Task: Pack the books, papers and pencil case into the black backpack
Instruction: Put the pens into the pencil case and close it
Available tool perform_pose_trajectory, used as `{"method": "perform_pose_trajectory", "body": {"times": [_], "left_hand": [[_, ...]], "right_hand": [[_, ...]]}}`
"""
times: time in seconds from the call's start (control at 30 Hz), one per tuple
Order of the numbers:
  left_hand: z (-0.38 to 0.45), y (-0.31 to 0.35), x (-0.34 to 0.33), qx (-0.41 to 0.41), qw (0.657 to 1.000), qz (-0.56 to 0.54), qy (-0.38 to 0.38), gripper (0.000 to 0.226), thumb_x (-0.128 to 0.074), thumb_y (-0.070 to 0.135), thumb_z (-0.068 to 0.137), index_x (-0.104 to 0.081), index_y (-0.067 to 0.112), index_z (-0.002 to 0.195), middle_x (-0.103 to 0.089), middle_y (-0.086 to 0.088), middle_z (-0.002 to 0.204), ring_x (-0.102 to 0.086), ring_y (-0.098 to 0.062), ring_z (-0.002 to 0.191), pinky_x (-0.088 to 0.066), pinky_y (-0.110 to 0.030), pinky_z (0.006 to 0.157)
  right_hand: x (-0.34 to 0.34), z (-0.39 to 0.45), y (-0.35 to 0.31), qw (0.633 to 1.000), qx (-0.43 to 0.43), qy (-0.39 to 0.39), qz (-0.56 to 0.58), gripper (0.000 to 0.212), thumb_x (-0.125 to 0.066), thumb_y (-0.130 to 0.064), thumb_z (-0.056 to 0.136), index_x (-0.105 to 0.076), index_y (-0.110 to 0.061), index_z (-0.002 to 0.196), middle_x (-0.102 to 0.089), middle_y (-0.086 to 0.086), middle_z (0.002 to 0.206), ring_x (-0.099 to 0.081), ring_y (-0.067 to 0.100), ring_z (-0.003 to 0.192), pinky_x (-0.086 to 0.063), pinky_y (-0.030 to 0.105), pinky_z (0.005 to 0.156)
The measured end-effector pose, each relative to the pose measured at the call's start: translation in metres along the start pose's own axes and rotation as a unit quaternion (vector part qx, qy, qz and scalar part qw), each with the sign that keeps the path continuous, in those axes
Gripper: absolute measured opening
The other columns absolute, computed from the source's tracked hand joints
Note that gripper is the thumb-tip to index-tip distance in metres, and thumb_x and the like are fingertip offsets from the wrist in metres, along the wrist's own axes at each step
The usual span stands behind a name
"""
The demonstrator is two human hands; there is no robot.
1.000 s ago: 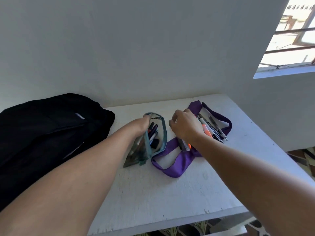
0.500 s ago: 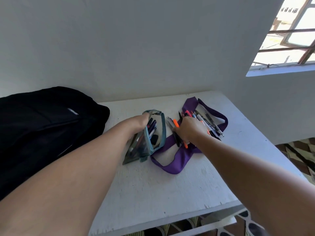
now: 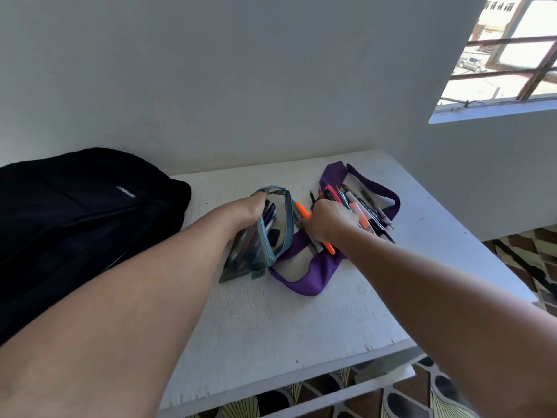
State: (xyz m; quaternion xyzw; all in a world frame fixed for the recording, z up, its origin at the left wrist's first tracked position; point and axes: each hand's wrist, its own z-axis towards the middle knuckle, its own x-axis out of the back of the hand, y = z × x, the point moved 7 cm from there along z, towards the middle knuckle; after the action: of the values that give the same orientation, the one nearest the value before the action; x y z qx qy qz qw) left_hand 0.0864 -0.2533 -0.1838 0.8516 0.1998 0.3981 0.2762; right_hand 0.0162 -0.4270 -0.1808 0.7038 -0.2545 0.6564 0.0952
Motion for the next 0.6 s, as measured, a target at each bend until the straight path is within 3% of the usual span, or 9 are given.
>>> {"method": "perform_pose_trajectory", "body": {"times": [0.1,0.17,0.23,0.33,0.4,0.47,0.6], "left_hand": [[-0.002,-0.002,0.0,0.01,1.0,-0.001,0.003,0.075,-0.014,0.062,0.104,-0.027,0.016,0.161,-0.025,-0.016,0.166,-0.028,-0.033,0.151,-0.024,-0.051,0.123],[-0.003,-0.003,-0.001,0.009,1.0,0.007,0.003,0.075,-0.014,0.062,0.104,-0.025,0.015,0.162,-0.022,-0.016,0.167,-0.027,-0.033,0.151,-0.023,-0.05,0.123],[-0.004,-0.002,-0.001,0.011,1.0,0.016,0.002,0.075,-0.013,0.062,0.104,-0.028,0.015,0.161,-0.027,-0.017,0.165,-0.032,-0.033,0.149,-0.026,-0.05,0.122],[-0.008,0.001,-0.001,0.008,1.0,0.012,-0.002,0.072,-0.013,0.059,0.106,-0.034,0.013,0.158,-0.034,-0.018,0.161,-0.037,-0.033,0.144,-0.028,-0.046,0.12],[-0.015,0.003,0.001,0.012,1.0,0.011,0.005,0.07,-0.014,0.057,0.107,-0.028,0.013,0.161,-0.028,-0.017,0.165,-0.031,-0.033,0.149,-0.026,-0.045,0.118],[-0.023,0.007,0.001,0.011,1.0,0.013,0.009,0.068,-0.014,0.056,0.109,-0.028,0.013,0.16,-0.026,-0.017,0.165,-0.03,-0.032,0.149,-0.028,-0.043,0.114],[-0.031,0.007,0.001,0.021,1.0,0.013,0.013,0.067,-0.012,0.052,0.11,-0.038,0.009,0.154,-0.039,-0.02,0.157,-0.046,-0.033,0.131,-0.031,-0.034,0.091]], "right_hand": [[0.002,-0.002,-0.006,0.999,0.027,0.026,-0.028,0.035,-0.053,-0.041,0.101,-0.06,-0.015,0.08,-0.064,0.0,0.084,-0.063,0.029,0.086,-0.035,0.056,0.109],[0.001,-0.004,-0.008,0.999,0.037,0.029,-0.027,0.025,-0.054,-0.038,0.101,-0.064,-0.015,0.095,-0.063,0.003,0.096,-0.064,0.03,0.09,-0.048,0.047,0.088],[0.003,-0.006,-0.01,0.998,0.044,0.031,-0.027,0.021,-0.055,-0.036,0.101,-0.063,-0.016,0.097,-0.064,0.005,0.102,-0.065,0.03,0.088,-0.05,0.041,0.075],[0.013,-0.009,-0.012,0.997,0.052,0.06,-0.005,0.022,-0.051,-0.035,0.101,-0.061,-0.016,0.105,-0.061,0.006,0.108,-0.063,0.031,0.091,-0.045,0.04,0.072],[0.021,-0.011,-0.012,0.994,0.037,0.085,0.059,0.026,-0.048,-0.036,0.102,-0.058,-0.014,0.112,-0.059,0.006,0.107,-0.061,0.031,0.092,-0.044,0.04,0.072],[0.028,-0.012,-0.012,0.975,0.011,0.109,0.192,0.022,-0.046,-0.033,0.102,-0.055,-0.014,0.107,-0.063,0.004,0.098,-0.061,0.028,0.084,-0.044,0.037,0.067],[0.025,-0.018,-0.021,0.888,-0.031,0.138,0.438,0.016,-0.052,-0.03,0.1,-0.057,-0.015,0.096,-0.06,0.001,0.079,-0.055,0.018,0.064,-0.041,0.03,0.053]]}}
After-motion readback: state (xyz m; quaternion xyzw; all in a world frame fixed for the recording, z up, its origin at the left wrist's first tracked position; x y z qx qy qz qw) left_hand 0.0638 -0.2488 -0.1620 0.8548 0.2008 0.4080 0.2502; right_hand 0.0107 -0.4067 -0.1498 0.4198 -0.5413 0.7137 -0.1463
